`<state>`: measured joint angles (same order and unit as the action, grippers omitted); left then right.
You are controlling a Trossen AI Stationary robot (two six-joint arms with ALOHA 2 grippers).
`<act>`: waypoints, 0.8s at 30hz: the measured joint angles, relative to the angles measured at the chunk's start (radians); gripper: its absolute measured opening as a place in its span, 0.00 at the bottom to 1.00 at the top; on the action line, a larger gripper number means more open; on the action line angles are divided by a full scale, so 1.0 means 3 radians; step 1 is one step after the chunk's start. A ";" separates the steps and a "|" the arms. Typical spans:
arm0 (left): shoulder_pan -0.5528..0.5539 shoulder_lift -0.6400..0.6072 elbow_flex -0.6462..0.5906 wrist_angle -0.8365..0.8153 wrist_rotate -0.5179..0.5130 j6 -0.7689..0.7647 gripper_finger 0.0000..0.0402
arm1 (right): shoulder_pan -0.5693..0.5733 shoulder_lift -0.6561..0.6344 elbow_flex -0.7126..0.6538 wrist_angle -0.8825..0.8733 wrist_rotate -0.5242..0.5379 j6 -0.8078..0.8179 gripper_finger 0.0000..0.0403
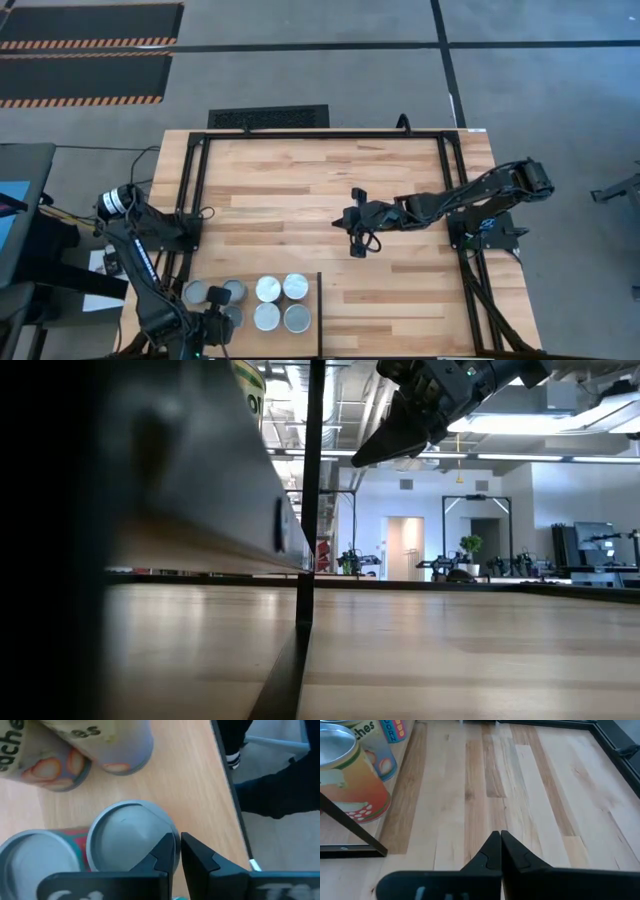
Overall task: Pick and place cans onto a shelf
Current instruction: Put the canned oranges on the shelf, then return to Home Position
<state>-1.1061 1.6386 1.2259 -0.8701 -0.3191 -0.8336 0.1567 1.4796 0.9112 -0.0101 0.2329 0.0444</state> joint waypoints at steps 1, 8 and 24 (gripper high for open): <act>0.0000 0.0000 0.0000 -0.0030 0.0000 -0.0011 0.06 | 0.0001 0.0000 0.0000 -0.0001 0.0000 0.0000 0.02; 0.0001 0.0000 -0.0004 -0.0129 0.0034 -0.0121 0.06 | 0.0001 0.0000 0.0000 -0.0014 0.0000 0.0000 0.02; 0.0197 -0.0217 0.0297 -0.0167 -0.0065 0.0076 0.01 | 0.0089 -0.0001 0.0000 -0.0017 0.0001 -0.0108 0.02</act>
<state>-1.0469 1.5736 1.3150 -0.9202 -0.3387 -0.8107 0.1833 1.4792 0.9112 -0.0151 0.2331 0.0121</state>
